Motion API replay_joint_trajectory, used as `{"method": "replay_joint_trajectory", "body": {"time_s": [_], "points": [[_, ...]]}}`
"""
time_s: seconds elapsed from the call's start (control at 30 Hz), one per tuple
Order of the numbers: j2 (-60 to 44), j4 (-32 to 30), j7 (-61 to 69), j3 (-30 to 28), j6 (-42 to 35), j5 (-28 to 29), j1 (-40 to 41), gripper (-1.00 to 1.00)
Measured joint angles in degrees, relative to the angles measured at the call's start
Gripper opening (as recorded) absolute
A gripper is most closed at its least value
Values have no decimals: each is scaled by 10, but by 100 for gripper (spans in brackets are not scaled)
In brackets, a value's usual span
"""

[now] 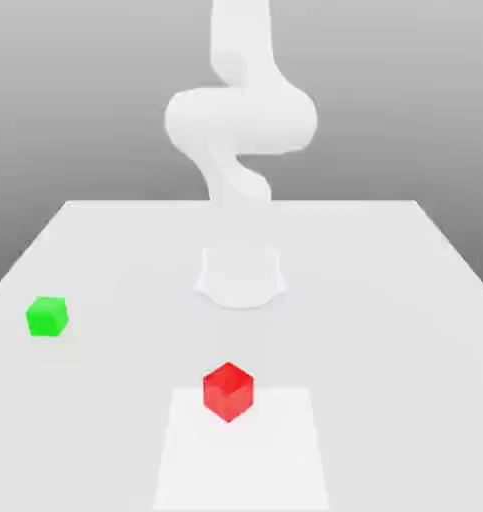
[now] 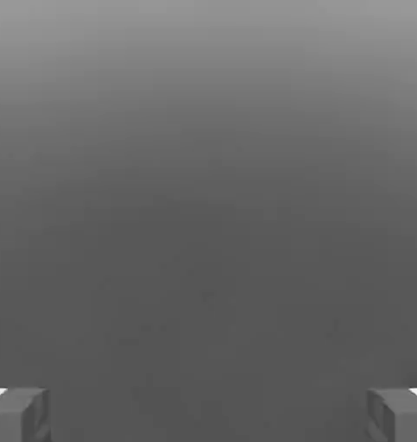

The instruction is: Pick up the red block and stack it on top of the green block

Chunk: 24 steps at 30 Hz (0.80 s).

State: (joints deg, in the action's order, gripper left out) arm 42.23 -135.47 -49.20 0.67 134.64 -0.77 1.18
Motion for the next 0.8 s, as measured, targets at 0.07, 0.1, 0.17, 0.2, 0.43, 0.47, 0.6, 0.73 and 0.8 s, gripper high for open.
{"method": "replay_joint_trajectory", "body": {"time_s": [0.07, 0.1, 0.17, 0.2, 0.43, 0.47, 0.6, 0.73, 0.8], "points": [[-35, -35, -33, 7, 27, -7, 11, 0], [-53, -52, -50, 11, 41, -10, 16, 0], [-88, -86, -83, 19, 68, -16, 27, 0], [-105, -104, -100, 24, 81, -18, 32, 0], [-233, -229, -232, 58, 180, -29, 68, 0], [-254, -249, -255, 62, 195, -28, 73, 0], [-377, -308, -348, 73, 287, -8, 93, 0], [-476, -306, -397, 47, 368, 43, 82, 0], [-518, -300, -410, 23, 404, 59, 61, -100]]}}
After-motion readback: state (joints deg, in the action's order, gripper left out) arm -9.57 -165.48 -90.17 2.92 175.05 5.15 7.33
